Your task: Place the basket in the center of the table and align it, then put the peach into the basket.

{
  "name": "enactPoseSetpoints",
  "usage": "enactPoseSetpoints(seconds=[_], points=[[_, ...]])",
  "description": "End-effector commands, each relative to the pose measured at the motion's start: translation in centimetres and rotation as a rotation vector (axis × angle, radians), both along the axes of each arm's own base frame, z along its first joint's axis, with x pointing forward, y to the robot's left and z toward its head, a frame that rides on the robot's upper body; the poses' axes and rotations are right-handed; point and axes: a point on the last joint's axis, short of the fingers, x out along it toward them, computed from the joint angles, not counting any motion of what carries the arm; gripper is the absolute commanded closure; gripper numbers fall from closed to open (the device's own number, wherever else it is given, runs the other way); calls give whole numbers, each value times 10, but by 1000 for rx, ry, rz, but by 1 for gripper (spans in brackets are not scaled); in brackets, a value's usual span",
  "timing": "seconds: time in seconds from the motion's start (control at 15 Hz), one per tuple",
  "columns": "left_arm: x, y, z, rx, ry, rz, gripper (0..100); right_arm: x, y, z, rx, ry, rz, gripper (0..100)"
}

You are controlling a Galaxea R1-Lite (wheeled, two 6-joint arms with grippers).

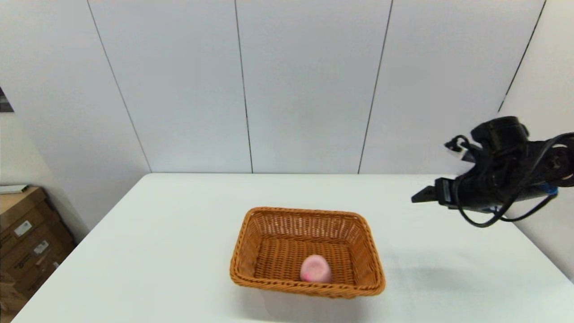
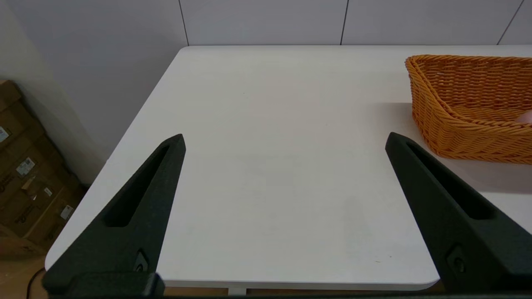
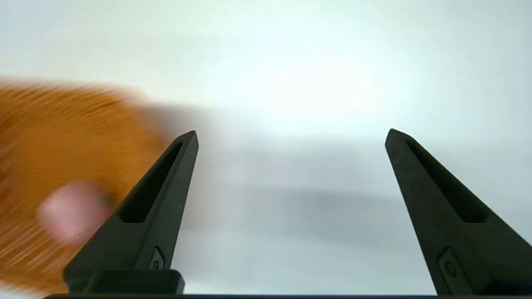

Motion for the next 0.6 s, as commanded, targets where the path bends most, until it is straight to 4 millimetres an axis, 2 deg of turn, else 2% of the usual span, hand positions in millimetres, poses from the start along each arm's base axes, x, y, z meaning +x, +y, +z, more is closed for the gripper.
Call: enactPoseSetpoints(seconds=[0.07,0.2,0.6], points=[[0,0,0,-1,0,0,0,-21,-86,-5,3,-11,-104,0],[0,0,0,-7,0,0,0,-33,-94,-2,-2,-15,-122,0],[0,0,0,-7,0,-1,0,-68,-75,24,11,-89,-70,0]])
